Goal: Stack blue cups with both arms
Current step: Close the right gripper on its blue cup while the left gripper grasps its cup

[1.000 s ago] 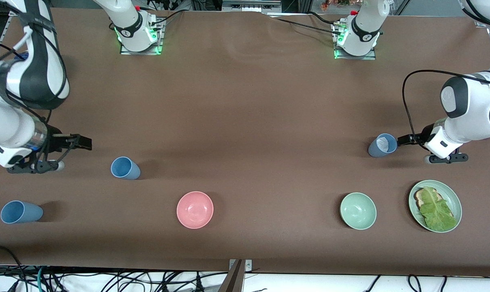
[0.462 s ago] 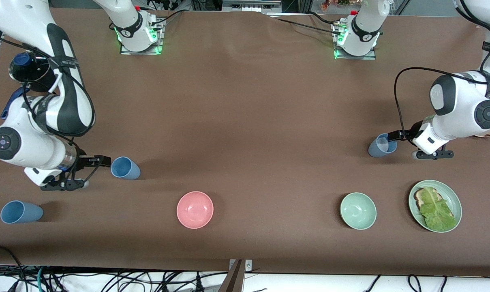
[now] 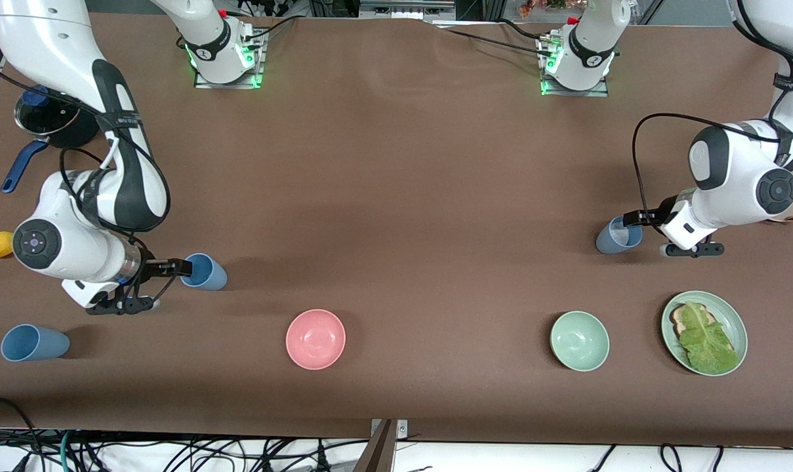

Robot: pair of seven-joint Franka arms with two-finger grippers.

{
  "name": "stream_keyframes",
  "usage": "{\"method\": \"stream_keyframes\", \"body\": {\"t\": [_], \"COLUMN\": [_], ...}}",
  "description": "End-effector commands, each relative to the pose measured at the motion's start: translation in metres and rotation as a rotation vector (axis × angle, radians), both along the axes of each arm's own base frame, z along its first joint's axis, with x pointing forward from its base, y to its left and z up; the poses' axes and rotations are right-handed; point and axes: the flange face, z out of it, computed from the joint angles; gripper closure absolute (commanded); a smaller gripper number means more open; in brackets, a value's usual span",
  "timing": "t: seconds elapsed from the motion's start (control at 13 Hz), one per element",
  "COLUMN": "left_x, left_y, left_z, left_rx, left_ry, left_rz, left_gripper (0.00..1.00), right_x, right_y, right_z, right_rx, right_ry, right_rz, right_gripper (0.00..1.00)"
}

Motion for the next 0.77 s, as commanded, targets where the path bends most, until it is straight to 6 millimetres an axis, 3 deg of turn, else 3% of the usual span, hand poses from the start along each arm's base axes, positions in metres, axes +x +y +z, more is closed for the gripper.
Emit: {"method": "stream_keyframes", "body": {"t": [0.0, 0.08, 0.23, 0.46, 0.62, 0.69], "left_x": [0.004, 0.008, 0.018, 0.035, 0.044, 0.046], "left_y": [-0.004, -0.004, -0.013, -0.041, -0.075, -0.110], "left_z": [0.000, 0.000, 0.003, 0.013, 0.023, 0.028], "left_rx": [-0.019, -0.019, -0.041, -0.118, -0.111, -0.102], "left_ry": [-0.016, -0.017, -0.035, -0.061, -0.067, -0.061], "left_rz": [-0.006, -0.002, 0.018, 0.073, 0.127, 0.168], "left_gripper": [0.77, 0.98, 1.00, 1.00, 1.00, 1.00], "right_x": [0.005, 0.003, 0.002, 0.001, 0.000, 0.000], "right_y": [0.000, 0.000, 0.001, 0.002, 0.008, 0.009], "right_z": [-0.008, -0.012, -0.015, -0.016, -0.018, -0.017], "right_rx": [0.015, 0.015, 0.015, 0.023, 0.028, 0.031], "right_ry": [0.002, 0.011, 0.020, 0.025, 0.033, 0.032], "right_rz": [-0.003, -0.003, -0.003, -0.010, -0.006, -0.010], "right_gripper": [0.13, 0.19, 0.34, 0.59, 0.74, 0.82]}}
